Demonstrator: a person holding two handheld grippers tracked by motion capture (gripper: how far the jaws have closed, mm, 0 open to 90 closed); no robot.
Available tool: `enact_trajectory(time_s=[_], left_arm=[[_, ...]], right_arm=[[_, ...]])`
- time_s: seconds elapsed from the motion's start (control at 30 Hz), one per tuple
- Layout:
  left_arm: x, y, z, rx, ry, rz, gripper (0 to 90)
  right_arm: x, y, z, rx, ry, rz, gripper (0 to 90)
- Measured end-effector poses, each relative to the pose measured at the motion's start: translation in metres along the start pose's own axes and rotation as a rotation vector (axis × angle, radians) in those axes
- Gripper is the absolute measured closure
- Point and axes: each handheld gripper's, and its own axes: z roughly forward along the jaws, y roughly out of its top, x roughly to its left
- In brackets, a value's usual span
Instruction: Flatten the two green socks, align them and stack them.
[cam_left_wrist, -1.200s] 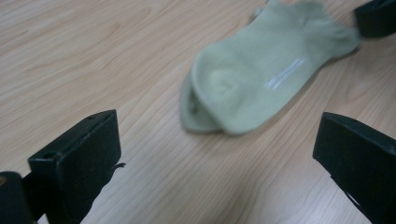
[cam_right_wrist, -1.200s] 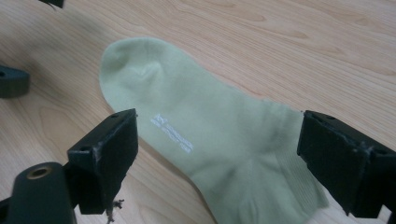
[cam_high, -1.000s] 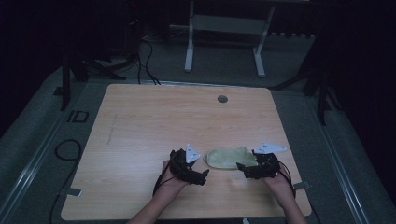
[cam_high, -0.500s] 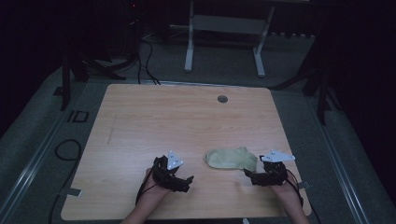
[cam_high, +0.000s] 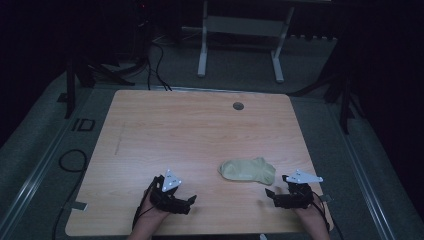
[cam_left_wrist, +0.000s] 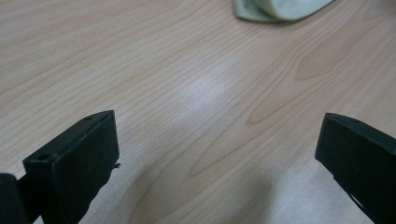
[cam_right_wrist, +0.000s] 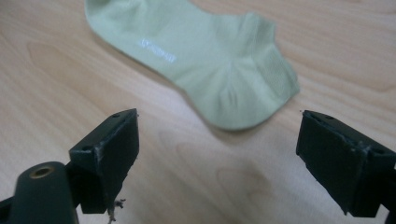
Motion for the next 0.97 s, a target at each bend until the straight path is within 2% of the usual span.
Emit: enact_trajectory(time_s=[0.17, 0.3, 0.43, 0.6, 0.7, 0.83, 0.97], left_arm=[[0.002, -0.012, -0.009, -0.006, 0.026, 0.005, 0.0], [0.002, -0.021, -0.013, 0.007, 0.028, 0.009, 0.0], [0.002, -0.026, -0.020, -0.013, 0.043, 0.002, 0.0], [0.001, -0.031, -0.025, -0.035, 0.079, 0.011, 0.0], [0.001, -0.030, -0.026, -0.052, 0.076, 0.000, 0.0], [0.002, -0.031, -0.026, -0.048, 0.079, 0.001, 0.0], [0.002, -0.031, -0.026, -0.049, 0.079, 0.002, 0.0]], right_arm=[[0.003, -0.011, -0.007, 0.015, -0.001, 0.003, 13.0], [0.002, -0.017, -0.012, 0.013, -0.010, 0.012, 13.0], [0.000, -0.019, -0.013, 0.000, -0.023, 0.018, 13.0], [0.003, -0.022, -0.010, 0.011, -0.051, -0.013, 13.0], [0.006, -0.023, -0.008, 0.010, -0.055, -0.031, 13.0], [0.007, -0.026, -0.005, 0.034, -0.060, -0.053, 13.0], [0.007, -0.025, -0.006, 0.024, -0.059, -0.053, 13.0]])
